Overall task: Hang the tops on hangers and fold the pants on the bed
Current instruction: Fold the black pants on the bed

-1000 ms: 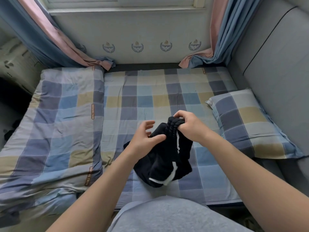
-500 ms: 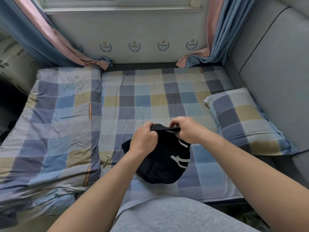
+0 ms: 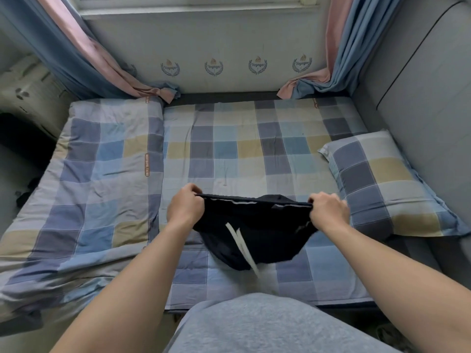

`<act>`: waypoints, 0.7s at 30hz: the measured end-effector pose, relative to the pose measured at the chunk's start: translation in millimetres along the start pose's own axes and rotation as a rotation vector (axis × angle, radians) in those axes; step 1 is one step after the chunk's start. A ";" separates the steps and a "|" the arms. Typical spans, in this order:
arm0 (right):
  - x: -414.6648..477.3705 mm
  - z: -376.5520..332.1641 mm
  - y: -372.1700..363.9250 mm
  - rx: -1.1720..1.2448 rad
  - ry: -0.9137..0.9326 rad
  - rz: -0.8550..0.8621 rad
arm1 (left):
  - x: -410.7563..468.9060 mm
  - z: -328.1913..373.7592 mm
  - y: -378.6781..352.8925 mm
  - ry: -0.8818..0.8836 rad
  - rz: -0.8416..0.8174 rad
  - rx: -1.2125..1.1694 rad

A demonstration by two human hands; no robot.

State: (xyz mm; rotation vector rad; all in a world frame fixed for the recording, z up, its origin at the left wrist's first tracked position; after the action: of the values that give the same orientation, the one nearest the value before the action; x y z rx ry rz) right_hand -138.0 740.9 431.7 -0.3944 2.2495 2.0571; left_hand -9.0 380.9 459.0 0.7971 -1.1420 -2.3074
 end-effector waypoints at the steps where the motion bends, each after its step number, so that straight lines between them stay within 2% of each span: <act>1: -1.3 13.2 -4.3 0.020 -0.050 -0.005 | 3.9 -11.1 2.0 0.023 0.000 0.028; 4: -3.5 35.6 -12.7 0.265 -0.194 -0.004 | 8.6 -39.4 -1.3 0.075 -0.024 0.140; 7: -8.6 34.0 -17.8 0.724 -0.381 0.001 | 1.8 -63.9 -16.3 0.164 -0.070 0.196; 9: -17.7 25.5 -38.4 1.190 -0.608 -0.091 | -3.6 -82.1 -30.6 0.252 -0.105 0.112; 11: -28.4 12.5 -59.3 1.464 -0.781 -0.250 | -10.5 -100.6 -47.2 0.423 -0.120 -0.164; 14: -32.8 8.3 -75.7 1.488 -0.819 -0.362 | -26.8 -119.2 -67.6 0.738 -0.100 -0.551; 16: -33.0 9.8 -80.9 1.406 -0.779 -0.388 | -34.5 -131.1 -75.8 0.867 -0.099 -0.653; 18: -28.1 12.4 -80.6 1.319 -0.700 -0.381 | -38.4 -143.7 -80.4 0.890 -0.152 -0.607; 21: -13.3 16.0 -74.4 1.204 -0.507 -0.337 | -38.5 -156.6 -86.6 0.747 -0.282 -0.432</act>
State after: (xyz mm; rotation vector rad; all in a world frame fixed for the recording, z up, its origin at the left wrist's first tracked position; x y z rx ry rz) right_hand -109.8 753.2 360.9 -0.0988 2.3458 0.3570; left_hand 112.0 364.8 322.6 1.5193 -0.2078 -2.0296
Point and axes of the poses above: each hand's wrist, its own x-axis towards the middle knuckle, its own y-axis out of the back of the hand, z = x × y, the point moved 9 cm from there along x, towards the middle knuckle, and after that the axes turned 5 degrees about x, right-handed, at the moved point
